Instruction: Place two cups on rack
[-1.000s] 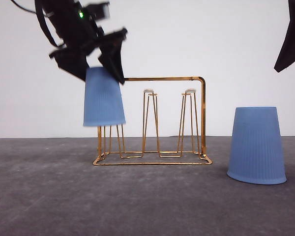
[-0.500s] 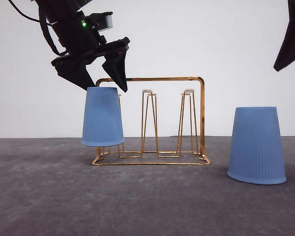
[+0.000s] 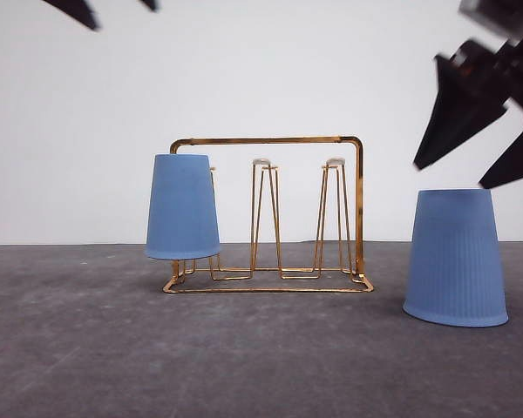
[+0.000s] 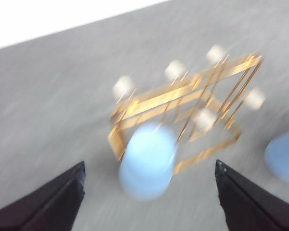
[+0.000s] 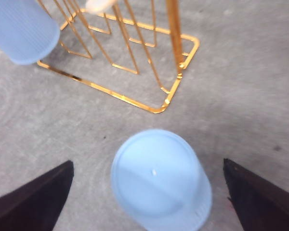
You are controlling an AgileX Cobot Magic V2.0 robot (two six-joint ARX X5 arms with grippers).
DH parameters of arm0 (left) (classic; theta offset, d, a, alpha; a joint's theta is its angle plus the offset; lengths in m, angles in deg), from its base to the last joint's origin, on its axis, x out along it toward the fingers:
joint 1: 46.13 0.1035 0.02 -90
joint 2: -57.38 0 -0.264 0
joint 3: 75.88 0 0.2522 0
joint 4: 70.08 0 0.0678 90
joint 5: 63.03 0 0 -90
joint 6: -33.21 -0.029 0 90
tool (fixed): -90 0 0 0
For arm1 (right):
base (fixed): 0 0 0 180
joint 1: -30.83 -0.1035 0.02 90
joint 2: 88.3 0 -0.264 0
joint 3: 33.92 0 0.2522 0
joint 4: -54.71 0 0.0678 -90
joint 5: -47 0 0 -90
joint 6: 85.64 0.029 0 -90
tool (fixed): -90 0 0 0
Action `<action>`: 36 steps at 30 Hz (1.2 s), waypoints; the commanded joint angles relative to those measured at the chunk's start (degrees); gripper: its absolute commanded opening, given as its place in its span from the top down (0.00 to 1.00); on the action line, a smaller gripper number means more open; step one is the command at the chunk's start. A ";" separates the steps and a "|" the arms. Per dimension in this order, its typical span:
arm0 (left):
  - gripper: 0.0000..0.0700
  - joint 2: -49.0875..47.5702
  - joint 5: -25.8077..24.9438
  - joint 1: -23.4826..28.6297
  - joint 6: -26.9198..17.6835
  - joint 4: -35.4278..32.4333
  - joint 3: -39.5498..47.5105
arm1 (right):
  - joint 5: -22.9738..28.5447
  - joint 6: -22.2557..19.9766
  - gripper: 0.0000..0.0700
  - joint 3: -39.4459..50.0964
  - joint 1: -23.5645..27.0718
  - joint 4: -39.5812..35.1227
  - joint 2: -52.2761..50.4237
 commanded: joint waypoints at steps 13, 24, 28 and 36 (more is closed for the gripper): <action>0.27 -8.24 3.69 1.32 2.90 5.80 15.17 | 1.98 -0.44 0.42 -0.92 -1.57 -4.99 10.50; 0.27 -9.28 3.51 1.10 4.65 4.70 22.34 | -1.98 -0.97 0.44 -13.09 -2.09 3.87 8.09; 0.27 -9.27 3.49 1.08 4.66 3.27 22.34 | -2.61 -2.30 0.44 -21.90 -3.41 10.01 7.65; 0.27 -9.27 3.49 1.10 4.66 2.84 22.34 | -0.42 -3.33 0.44 -28.87 -6.87 6.32 8.72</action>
